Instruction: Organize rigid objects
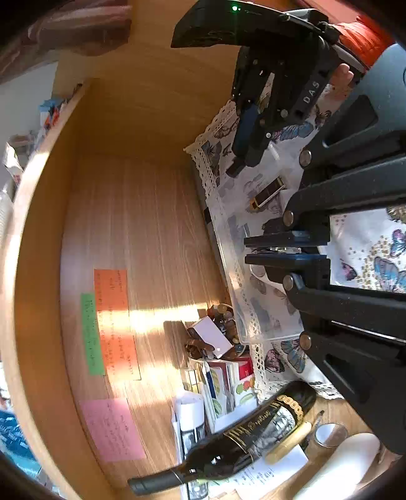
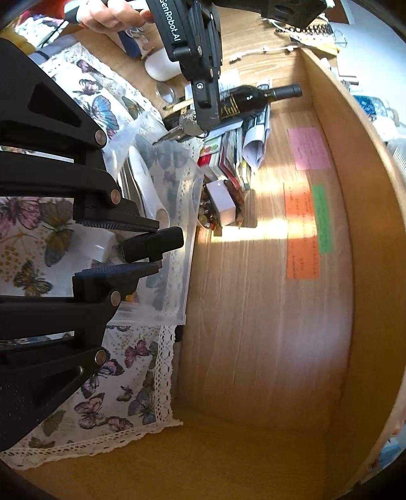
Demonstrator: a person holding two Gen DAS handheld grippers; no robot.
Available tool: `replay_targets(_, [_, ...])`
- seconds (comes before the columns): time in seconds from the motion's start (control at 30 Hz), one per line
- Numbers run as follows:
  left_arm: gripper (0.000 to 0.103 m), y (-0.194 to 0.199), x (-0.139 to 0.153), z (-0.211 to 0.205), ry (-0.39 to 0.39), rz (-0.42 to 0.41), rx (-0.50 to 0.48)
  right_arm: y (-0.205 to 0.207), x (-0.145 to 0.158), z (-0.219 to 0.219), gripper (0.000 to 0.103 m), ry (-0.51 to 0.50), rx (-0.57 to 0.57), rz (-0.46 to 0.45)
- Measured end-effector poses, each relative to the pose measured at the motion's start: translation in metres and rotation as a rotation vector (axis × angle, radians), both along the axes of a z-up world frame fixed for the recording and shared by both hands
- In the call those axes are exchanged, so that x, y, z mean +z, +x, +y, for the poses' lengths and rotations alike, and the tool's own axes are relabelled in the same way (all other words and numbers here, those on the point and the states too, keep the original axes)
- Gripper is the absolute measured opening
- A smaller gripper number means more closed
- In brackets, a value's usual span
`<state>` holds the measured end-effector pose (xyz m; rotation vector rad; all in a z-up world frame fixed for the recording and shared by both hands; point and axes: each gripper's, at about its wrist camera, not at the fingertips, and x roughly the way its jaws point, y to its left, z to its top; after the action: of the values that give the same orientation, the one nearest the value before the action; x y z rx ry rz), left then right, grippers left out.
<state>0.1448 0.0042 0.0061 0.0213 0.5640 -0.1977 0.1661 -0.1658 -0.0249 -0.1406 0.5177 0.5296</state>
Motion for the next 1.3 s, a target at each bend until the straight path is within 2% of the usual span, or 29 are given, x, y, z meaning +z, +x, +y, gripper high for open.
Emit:
replay_targets(0.1, [0.002, 0.016, -0.010, -0.002, 0.002, 0.023, 0.002, 0.014, -0.009, 0.007, 0.018, -0.021, -0.012, 0.025])
replay_targets(0.3, [0.002, 0.047, -0.045, -0.009, 0.010, 0.124, -0.007, 0.041, -0.036, 0.015, 0.018, -0.063, -0.043, 0.112])
replay_targets(0.5, [0.002, 0.064, -0.073, -0.013, 0.031, 0.204, -0.020, 0.054, -0.053, 0.017, 0.018, -0.103, -0.061, 0.172])
replay_targets(0.7, [0.008, 0.058, -0.068, -0.013, 0.026, 0.193, -0.021, 0.048, -0.050, 0.015, 0.019, -0.103, -0.061, 0.164])
replay_targets(0.9, [0.009, 0.033, -0.043, -0.008, 0.023, 0.107, 0.001, 0.023, -0.022, 0.007, 0.019, -0.060, -0.057, 0.082])
replay_targets(0.97, [0.014, 0.023, -0.035, -0.007, 0.025, 0.073, 0.015, 0.009, -0.008, 0.004, 0.020, -0.049, -0.059, 0.034])
replay_targets(1.07, [0.026, 0.000, -0.019, -0.004, 0.011, 0.005, 0.036, -0.011, 0.011, 0.002, 0.027, -0.015, -0.048, -0.026])
replay_targets(1.17, [0.042, -0.020, -0.008, -0.001, 0.006, -0.052, 0.055, -0.031, 0.025, -0.002, 0.035, 0.019, -0.038, -0.073])
replay_targets(1.23, [0.060, -0.036, -0.002, 0.001, 0.005, -0.099, 0.076, -0.043, 0.031, -0.004, 0.042, 0.036, -0.036, -0.100])
replay_targets(1.3, [0.068, -0.053, 0.004, 0.002, 0.001, -0.144, 0.097, -0.055, 0.037, -0.006, 0.053, 0.053, -0.039, -0.130])
